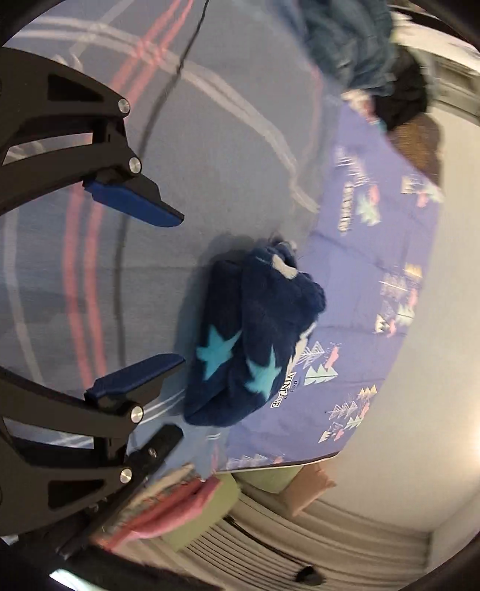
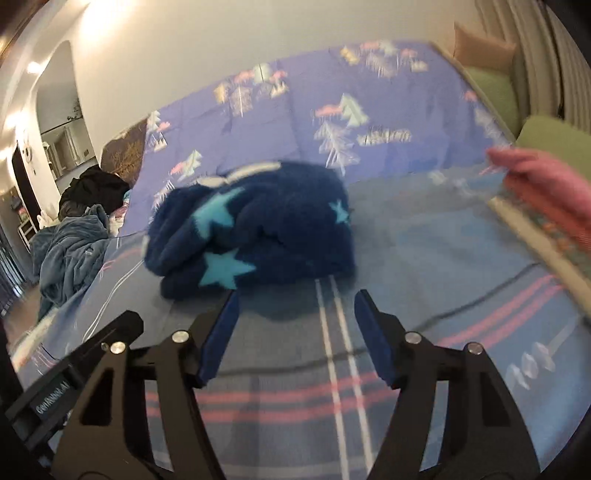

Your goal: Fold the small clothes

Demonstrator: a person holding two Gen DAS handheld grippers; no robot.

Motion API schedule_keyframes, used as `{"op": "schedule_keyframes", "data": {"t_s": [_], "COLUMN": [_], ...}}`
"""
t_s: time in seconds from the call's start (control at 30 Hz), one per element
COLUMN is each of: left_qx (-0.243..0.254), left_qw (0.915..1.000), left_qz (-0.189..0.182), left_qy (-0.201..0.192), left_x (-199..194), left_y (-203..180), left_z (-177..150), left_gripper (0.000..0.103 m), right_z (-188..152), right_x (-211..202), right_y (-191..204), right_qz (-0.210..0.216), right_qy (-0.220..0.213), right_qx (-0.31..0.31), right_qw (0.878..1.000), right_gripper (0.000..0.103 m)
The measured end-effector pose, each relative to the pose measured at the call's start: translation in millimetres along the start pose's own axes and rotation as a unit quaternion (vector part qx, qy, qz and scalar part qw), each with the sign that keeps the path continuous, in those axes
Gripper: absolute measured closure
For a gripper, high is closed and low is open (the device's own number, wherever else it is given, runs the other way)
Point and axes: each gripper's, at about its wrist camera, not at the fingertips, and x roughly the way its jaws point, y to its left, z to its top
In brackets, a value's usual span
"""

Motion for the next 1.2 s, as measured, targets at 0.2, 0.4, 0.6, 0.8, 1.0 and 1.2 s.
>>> {"op": "schedule_keyframes", "data": {"t_s": [0.2,0.4,0.6,0.8,1.0,1.2], "left_qx": [0.052,0.057,0.061,0.149,0.137,0.133], "left_qw": [0.9955,0.9894,0.9906,0.9688,0.9737,0.9759], "left_qz": [0.022,0.021,0.024,0.11,0.12,0.132], "left_qy": [-0.076,-0.132,-0.12,-0.165,-0.137,-0.112], "left_x": [-65,-101,-98,-107,-97,-89], "left_y": [-16,-14,-12,-30,-25,-23], "left_z": [-22,-31,-24,-25,-23,-22], "left_gripper": [0.03,0.012,0.008,0.002,0.001,0.001], "right_z": [-25,-24,-23,-21,-20,-20], "right_x": [-62,-76,-76,-75,-72,-64], "right_y": [9,-1,8,5,0,-2], "right_qz": [-0.01,0.013,0.032,0.038,0.034,0.033], "right_qy": [-0.033,-0.043,-0.042,-0.048,-0.043,-0.024], "right_qx": [-0.044,-0.03,-0.041,-0.031,-0.022,-0.018], "right_qw": [0.998,0.999,0.998,0.998,0.998,0.999], "right_gripper": [0.033,0.021,0.009,0.002,0.002,0.002]}}
